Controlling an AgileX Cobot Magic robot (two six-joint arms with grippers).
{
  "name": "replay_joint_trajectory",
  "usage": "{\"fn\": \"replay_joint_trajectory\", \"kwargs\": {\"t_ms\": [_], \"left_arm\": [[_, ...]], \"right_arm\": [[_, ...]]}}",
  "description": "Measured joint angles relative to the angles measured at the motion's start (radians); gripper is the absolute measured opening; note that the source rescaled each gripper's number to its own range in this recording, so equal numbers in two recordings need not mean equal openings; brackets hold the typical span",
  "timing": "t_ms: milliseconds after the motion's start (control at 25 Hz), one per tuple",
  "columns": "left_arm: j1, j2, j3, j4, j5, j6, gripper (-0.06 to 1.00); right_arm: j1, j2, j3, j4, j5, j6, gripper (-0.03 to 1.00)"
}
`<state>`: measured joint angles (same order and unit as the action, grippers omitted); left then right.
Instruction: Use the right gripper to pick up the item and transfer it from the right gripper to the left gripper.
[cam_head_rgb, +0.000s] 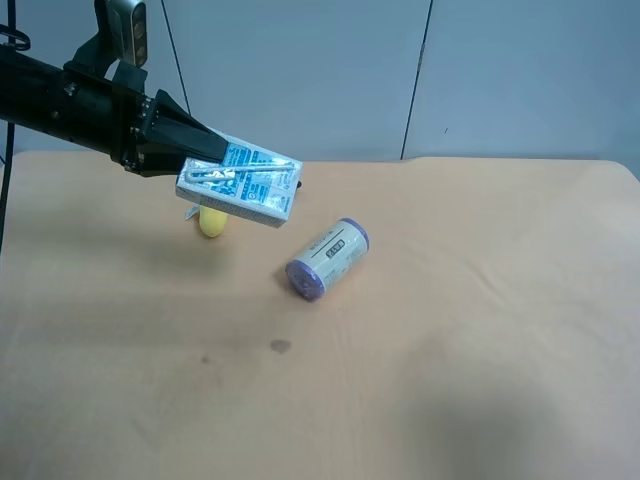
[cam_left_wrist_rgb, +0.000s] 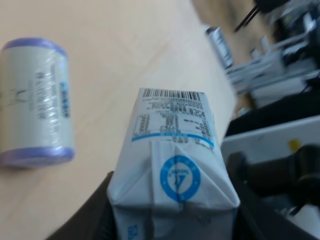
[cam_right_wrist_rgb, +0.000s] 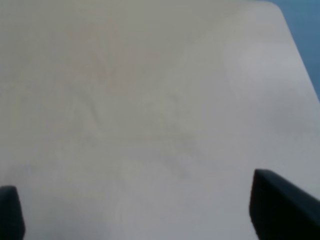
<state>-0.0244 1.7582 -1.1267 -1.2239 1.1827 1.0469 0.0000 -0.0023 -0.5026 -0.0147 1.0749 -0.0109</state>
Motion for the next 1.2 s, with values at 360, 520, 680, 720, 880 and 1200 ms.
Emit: {"fn": "replay_joint_trajectory", "kwargs": {"t_ms": [360,520,680,720,880,1200], "left_arm": [[0.000,-0.006,-0.203,0.364,-0.016,-0.238,0.01],[0.000,-0.006,-0.234,0.570,-0.092,-0.380,0.01],[0.000,-0.006,-0.234,0.769,-0.138,-0.513,0.01],[0.000,-0.006,-0.234,0.821,-0.148,-0.543,0.01],[0.000,-0.006,-0.234,1.036,-0.182,-0.696,0.01],[0.000,0.022,-0.234,1.253,-0.200,-0.882,0.01]], "right_arm": [[0.000,0.000,0.000,0.000,0.000,-0.001,0.77],[0.000,0.000,0.000,0.000,0.000,-0.001,0.77],[0.000,0.000,0.000,0.000,0.000,-0.001,0.77],[0.000,0.000,0.000,0.000,0.000,-0.001,0.77],[0.000,0.000,0.000,0.000,0.000,-0.002,0.77],[0.000,0.000,0.000,0.000,0.000,-0.002,0.77]]}}
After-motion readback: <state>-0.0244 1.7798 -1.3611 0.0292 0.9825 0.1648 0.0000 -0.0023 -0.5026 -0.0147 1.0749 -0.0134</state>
